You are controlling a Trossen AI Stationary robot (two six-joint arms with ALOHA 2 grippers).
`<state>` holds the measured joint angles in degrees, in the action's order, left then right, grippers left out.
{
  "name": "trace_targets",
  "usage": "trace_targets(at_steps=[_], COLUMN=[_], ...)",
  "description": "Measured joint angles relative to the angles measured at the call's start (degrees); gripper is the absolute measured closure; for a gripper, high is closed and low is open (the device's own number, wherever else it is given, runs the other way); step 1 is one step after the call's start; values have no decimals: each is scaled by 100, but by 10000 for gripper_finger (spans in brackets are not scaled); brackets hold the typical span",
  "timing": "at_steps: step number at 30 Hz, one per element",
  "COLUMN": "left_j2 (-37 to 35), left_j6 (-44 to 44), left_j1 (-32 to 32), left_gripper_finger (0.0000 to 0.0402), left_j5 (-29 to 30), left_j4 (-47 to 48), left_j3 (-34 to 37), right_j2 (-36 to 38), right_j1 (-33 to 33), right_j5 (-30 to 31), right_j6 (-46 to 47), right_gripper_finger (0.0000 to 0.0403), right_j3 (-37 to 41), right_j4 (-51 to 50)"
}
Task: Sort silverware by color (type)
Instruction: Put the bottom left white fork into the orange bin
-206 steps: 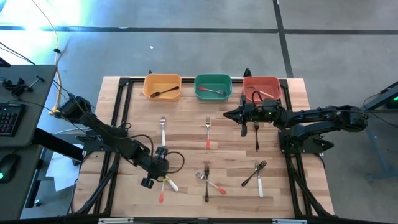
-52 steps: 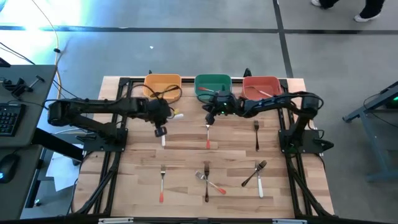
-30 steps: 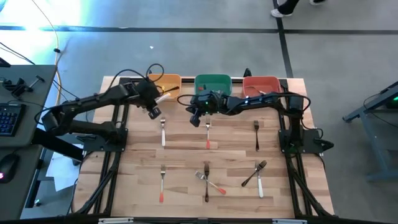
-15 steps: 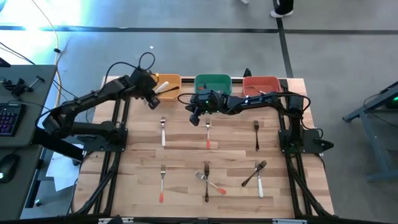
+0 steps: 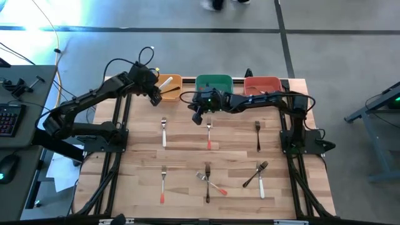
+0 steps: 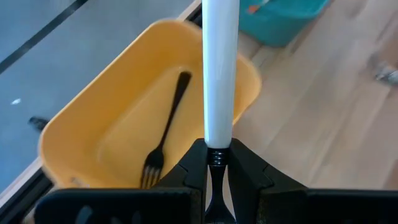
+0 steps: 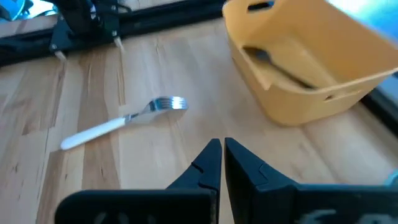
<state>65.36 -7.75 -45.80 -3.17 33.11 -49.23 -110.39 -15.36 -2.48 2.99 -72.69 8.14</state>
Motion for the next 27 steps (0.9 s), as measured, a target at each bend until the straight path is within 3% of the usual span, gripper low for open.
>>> trace_targets(at_steps=[6, 14, 20, 27], left_j2=[-2, 0, 110, 308], left_j6=[302, 927, 1375, 1995], left_j1=[0, -35, -44, -77], left_gripper_finger=[376, 376, 376, 375], left_j5=[-1068, -2744, -3098, -3263], left_j4=[-927, -4099, -6085, -7565], left_j3=[226, 1279, 1990, 2319], right_j2=[440, 551, 558, 558], right_j1=[-142, -400, -496, -542], right_j5=[-7, -1013, -556, -280], right_j6=[-195, -152, 108, 169], right_gripper_finger=[398, 398, 387, 302], right_j3=[0, -7, -7, -1], right_j4=[-17, 554, 1089, 1496])
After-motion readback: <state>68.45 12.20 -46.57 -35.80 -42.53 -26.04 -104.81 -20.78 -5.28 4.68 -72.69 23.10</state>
